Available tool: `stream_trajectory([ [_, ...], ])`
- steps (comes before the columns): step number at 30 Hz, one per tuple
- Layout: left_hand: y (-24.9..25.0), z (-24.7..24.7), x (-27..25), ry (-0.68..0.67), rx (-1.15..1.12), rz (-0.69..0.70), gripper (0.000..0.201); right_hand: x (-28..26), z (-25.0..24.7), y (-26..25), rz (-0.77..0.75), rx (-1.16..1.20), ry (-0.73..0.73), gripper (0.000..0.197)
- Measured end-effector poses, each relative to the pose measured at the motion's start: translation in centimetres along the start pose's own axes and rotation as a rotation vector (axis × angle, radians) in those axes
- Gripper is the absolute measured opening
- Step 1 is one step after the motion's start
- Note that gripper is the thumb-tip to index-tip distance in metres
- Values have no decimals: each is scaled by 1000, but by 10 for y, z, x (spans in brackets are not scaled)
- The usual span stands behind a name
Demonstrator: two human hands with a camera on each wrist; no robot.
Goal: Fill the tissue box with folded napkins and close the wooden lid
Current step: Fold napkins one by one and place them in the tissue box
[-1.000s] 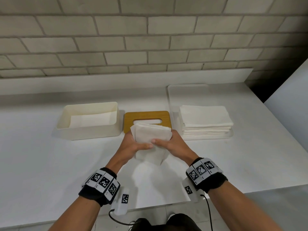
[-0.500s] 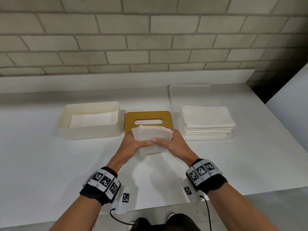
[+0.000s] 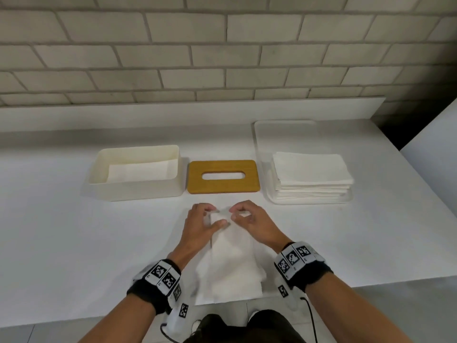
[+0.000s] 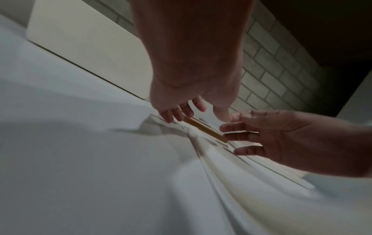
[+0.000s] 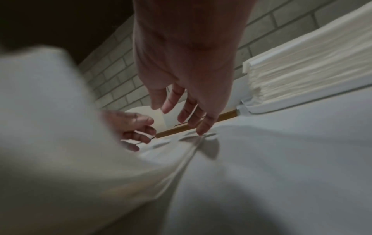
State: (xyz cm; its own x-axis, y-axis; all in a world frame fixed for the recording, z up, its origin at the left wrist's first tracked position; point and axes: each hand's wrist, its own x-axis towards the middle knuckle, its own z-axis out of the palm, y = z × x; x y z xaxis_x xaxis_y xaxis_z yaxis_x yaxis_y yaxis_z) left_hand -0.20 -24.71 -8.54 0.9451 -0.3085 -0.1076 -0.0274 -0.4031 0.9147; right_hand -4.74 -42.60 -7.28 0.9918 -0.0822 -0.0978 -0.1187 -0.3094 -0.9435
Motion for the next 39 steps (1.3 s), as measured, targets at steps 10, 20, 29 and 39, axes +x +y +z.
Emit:
stream_trajectory([
  [10,-2,2,-8,-61,463,-344,64,-12,-22,11,302,-590,-124,92],
  [20,3,14,-3,-95,489,-240,58,1,8,-4,278,-744,-280,63],
  [29,14,-5,-15,-235,-202,-239,75,8,-16,-30,253,-217,-228,37],
  [39,61,-14,-12,-19,-550,-53,19,-13,-25,-62,90,355,-193,50],
])
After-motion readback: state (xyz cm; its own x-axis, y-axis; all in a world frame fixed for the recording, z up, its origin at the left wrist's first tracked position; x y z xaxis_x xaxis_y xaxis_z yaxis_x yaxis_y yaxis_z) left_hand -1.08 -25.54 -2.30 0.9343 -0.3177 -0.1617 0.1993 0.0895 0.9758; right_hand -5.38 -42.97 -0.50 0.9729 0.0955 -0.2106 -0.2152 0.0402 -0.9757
